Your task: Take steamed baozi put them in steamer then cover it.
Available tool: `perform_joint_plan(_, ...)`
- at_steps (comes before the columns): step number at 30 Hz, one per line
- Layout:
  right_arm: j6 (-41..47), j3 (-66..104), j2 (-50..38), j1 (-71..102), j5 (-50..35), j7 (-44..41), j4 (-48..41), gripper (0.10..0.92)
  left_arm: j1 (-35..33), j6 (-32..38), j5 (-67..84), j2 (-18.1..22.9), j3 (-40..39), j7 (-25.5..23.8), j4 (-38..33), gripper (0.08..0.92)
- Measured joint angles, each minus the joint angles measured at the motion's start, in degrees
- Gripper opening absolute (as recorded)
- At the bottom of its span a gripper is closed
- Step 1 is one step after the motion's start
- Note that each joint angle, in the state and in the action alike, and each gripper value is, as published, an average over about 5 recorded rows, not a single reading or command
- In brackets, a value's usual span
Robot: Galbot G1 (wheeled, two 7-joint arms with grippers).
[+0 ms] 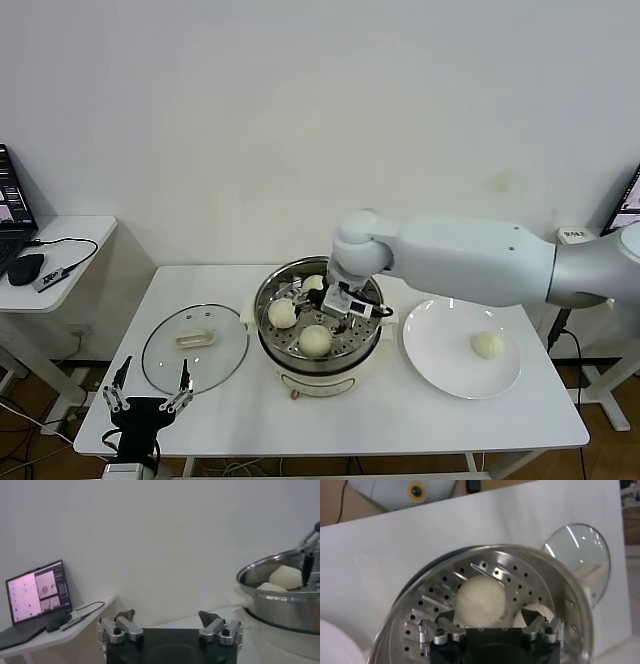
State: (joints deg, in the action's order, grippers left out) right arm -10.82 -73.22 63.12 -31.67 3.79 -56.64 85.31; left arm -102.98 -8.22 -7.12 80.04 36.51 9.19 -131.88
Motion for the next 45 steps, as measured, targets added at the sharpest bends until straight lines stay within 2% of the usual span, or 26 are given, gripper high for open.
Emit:
perform_joint_plan(11, 10.3, 3.4, -7.9, -2.4, -3.8, -0.6, 0.3, 0.823, 0.6, -0.1, -0.1, -1.2, -0.5, -0.1, 0.0, 0.823)
perform_joint_plan(17, 17.6, 5.0, -14.7, -2.0, -7.1, -2.1, 1.5, 0.823, 0.8, -0.1, -0.2, -1.8, -1.0, -0.1, 0.0, 0.823)
perform_joint_plan(23, 21.4, 8.8, -22.5, 2.2, -7.7, -3.8, 1.6, 0.823, 1.1, -0.1, -0.3, -2.2, -1.5, -0.2, 0.3, 0.823)
perform_joint_plan(33, 20.7, 23.0, -31.8, 18.8, -1.1, -6.3, -1.6, 0.823, 0.3, -0.1, -0.6, -2.4, -1.6, -0.2, 0.4, 0.823)
perform_joint_plan(45, 16.9, 38.0, -32.9, 36.3, 8.3, -7.1, -9.1, 0.823, -0.9, 0.3, -1.5, -1.7, -1.3, -0.1, 1.1, 0.823)
